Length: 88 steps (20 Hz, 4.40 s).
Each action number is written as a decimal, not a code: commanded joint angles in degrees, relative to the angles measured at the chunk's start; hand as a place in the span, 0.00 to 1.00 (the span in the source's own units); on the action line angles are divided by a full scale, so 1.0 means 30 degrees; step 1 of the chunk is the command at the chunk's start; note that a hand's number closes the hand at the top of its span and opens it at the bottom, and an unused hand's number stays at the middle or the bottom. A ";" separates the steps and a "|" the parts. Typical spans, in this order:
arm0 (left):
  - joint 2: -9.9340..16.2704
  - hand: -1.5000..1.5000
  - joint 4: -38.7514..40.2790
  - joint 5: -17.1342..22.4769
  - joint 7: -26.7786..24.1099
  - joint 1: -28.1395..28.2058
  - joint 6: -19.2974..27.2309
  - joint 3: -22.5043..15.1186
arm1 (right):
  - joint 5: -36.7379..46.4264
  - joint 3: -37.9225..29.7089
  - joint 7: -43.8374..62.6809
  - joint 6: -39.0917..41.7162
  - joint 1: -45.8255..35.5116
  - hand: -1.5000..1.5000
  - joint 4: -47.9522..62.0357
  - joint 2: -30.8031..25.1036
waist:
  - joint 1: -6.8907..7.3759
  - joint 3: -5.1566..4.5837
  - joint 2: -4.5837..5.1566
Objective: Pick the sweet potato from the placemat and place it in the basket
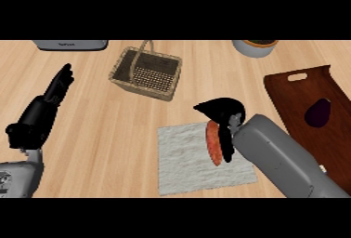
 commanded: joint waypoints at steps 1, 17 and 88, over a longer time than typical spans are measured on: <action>0.0111 0.50 -0.0070 -0.0063 -0.0350 -0.0003 -0.0264 0.0724 | 0.2082 -0.0252 -0.1230 -0.0842 0.0849 0.00 0.0772 0.0693 | 0.0030 -0.0001 0.0000; -0.1286 0.50 -0.0664 -0.1043 0.0104 0.0264 -0.0778 0.0751 | 0.6030 -0.2603 -0.2451 -0.0224 0.2636 0.00 0.1541 0.3052 | 0.0014 -0.0002 -0.0018; -0.1586 0.50 -0.0966 -0.1639 0.0825 -0.0677 -0.2078 0.1355 | 0.4694 -1.5801 0.3208 -1.0533 -1.9280 1.00 0.7384 0.3457 | 0.0713 -0.0041 0.0123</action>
